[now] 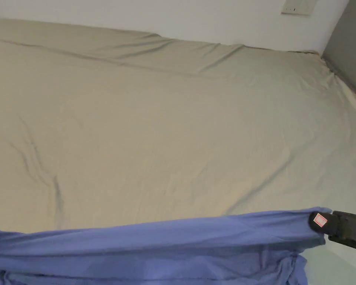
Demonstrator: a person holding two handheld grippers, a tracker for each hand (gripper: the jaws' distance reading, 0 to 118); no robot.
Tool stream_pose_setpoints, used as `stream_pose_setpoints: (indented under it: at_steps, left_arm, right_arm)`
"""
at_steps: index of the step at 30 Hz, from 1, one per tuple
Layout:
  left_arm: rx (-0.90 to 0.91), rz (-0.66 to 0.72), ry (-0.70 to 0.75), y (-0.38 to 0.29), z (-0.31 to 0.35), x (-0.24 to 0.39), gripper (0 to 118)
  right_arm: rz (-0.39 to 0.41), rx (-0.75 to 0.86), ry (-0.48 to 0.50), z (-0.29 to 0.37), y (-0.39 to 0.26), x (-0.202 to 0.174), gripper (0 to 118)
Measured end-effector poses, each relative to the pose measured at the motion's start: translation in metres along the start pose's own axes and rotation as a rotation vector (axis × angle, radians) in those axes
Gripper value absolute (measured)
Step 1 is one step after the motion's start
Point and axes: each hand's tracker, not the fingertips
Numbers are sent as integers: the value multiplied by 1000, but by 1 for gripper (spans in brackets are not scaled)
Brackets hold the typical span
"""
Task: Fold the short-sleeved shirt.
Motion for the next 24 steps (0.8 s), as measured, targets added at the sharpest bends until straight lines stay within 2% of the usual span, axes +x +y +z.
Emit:
stream_pose_setpoints:
  at_steps: [5, 8, 10, 11, 13, 14, 15, 16, 17, 18, 19, 20, 21, 22, 24]
  left_arm:
    - [-152, 68, -17, -65, -11, -8, 4]
    - [-226, 43, -24, -97, -27, -11, 5]
    - [-269, 94, -28, -113, -44, -17, 4]
    - [-269, 133, -51, -120, -49, -20, 4]
    - [-165, 202, -76, -117, -41, -28, 6]
    - [-192, 233, -75, -115, -43, -31, 10]
    - [-197, 235, -85, -114, -43, -33, 22]
    - [-200, 222, -92, -115, -41, -35, 50]
    - [-202, 215, -145, -114, -38, -38, 78]
    - [-191, 228, -192, -112, -36, -41, 78]
    - [-177, 254, -242, -110, -31, -46, 87]
    - [-172, 273, -274, -108, -28, -54, 102]
    - [-139, 290, -301, -107, -25, -62, 110]
    - [-103, 326, -320, -106, -25, -72, 110]
    - [-76, 441, -350, -103, -34, -98, 110]
  right_arm:
    - [-86, -120, -45, 2, -83, 21, 13]
    - [-106, -211, -116, -18, -123, 38, 13]
    - [-119, -239, -169, -33, -139, 51, 13]
    - [-166, -253, -147, -39, -144, 55, 13]
    - [-150, -209, -152, -40, -144, 62, 13]
    - [-126, -208, -164, -39, -140, 55, 14]
    - [-79, -210, -184, -37, -137, 48, 21]
    - [-34, -207, -200, -33, -135, 41, 41]
    - [-7, -190, -221, -23, -134, 32, 54]
    - [10, -172, -240, -14, -133, 24, 58]
    - [26, -133, -239, 0, -131, 14, 61]
    - [38, -77, -226, 16, -127, 3, 71]
    - [50, -21, -214, 32, -124, -7, 81]
    - [70, 51, -200, 49, -116, -20, 91]
    - [114, 190, -181, 75, -100, -47, 97]
